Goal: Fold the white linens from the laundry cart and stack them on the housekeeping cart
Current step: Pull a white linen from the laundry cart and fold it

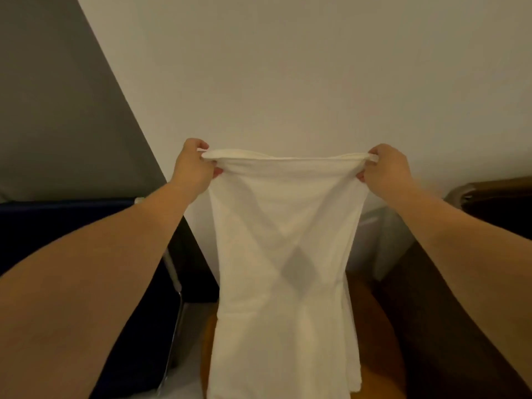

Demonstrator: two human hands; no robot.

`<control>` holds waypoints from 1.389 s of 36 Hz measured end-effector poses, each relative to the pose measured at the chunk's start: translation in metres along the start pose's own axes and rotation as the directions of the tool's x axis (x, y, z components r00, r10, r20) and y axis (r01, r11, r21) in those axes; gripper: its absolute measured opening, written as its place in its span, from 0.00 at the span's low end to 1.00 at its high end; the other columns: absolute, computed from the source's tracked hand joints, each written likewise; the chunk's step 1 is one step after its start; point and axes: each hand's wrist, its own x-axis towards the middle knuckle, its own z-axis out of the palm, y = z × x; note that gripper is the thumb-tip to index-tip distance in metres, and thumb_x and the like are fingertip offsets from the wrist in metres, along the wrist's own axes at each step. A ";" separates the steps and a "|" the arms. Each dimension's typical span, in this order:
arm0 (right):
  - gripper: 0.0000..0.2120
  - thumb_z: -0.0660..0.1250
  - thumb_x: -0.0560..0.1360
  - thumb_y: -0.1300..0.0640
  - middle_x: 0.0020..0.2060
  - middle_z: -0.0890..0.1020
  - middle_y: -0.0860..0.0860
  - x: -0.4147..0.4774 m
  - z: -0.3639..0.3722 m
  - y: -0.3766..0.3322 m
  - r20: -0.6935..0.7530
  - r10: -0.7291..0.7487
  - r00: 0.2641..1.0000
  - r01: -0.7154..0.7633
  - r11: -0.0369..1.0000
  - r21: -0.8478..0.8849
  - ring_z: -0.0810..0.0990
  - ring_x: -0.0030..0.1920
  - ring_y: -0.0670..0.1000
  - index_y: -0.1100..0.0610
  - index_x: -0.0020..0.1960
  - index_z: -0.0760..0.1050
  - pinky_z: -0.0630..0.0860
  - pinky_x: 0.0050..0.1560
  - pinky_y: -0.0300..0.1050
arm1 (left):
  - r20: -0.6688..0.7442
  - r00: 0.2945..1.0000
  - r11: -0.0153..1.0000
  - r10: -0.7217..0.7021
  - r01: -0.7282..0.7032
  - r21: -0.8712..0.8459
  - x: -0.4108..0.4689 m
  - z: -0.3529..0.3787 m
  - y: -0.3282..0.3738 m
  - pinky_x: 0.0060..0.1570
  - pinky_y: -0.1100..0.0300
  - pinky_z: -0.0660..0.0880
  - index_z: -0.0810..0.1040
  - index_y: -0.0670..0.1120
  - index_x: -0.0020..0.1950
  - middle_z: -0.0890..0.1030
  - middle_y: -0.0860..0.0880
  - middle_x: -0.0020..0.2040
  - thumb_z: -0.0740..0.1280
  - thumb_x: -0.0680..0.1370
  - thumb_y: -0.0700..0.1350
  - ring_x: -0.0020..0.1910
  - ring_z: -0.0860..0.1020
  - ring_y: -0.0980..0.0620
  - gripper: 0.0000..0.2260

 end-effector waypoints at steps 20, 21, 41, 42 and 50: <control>0.08 0.63 0.78 0.63 0.48 0.77 0.56 -0.111 0.095 0.096 0.103 0.216 0.971 -0.208 0.974 -0.087 0.75 0.46 0.53 0.61 0.57 0.73 0.76 0.48 0.50 | 0.160 0.977 0.957 -0.142 0.094 0.276 -0.078 0.003 -0.160 0.42 0.65 0.71 0.73 0.49 0.48 0.77 0.52 0.45 0.65 0.78 0.39 0.46 0.75 0.53 0.06; 0.09 0.62 0.78 0.63 0.48 0.77 0.55 -0.127 0.096 0.100 0.106 0.223 0.969 -0.214 0.972 -0.095 0.75 0.46 0.53 0.61 0.58 0.73 0.75 0.47 0.50 | 0.192 0.971 0.954 -0.141 0.082 0.287 -0.091 -0.002 -0.166 0.40 0.66 0.70 0.72 0.51 0.46 0.77 0.52 0.45 0.65 0.79 0.39 0.45 0.75 0.55 0.07; 0.06 0.59 0.80 0.61 0.45 0.74 0.49 -0.332 0.125 0.165 0.280 0.377 0.883 -0.326 0.921 -0.214 0.73 0.44 0.47 0.52 0.52 0.72 0.73 0.51 0.42 | 0.478 0.843 0.938 -0.245 0.082 0.336 -0.243 -0.064 -0.287 0.43 0.76 0.69 0.78 0.44 0.41 0.79 0.48 0.44 0.60 0.76 0.28 0.45 0.76 0.54 0.14; 0.08 0.60 0.79 0.64 0.47 0.74 0.51 -0.335 0.129 0.172 0.313 0.377 0.872 -0.313 0.920 -0.236 0.73 0.46 0.49 0.54 0.53 0.74 0.72 0.54 0.44 | 0.491 0.824 0.927 -0.284 0.105 0.360 -0.247 -0.063 -0.294 0.42 0.76 0.70 0.78 0.43 0.41 0.79 0.47 0.45 0.60 0.75 0.27 0.46 0.76 0.53 0.14; 0.15 0.62 0.76 0.63 0.56 0.77 0.50 -0.328 0.172 0.224 0.553 0.497 0.669 -0.298 0.861 -0.412 0.76 0.52 0.51 0.51 0.61 0.76 0.75 0.48 0.35 | 0.473 0.737 0.826 -0.484 0.206 0.524 -0.235 -0.027 -0.336 0.46 0.60 0.74 0.76 0.49 0.44 0.78 0.43 0.51 0.58 0.75 0.28 0.51 0.77 0.44 0.16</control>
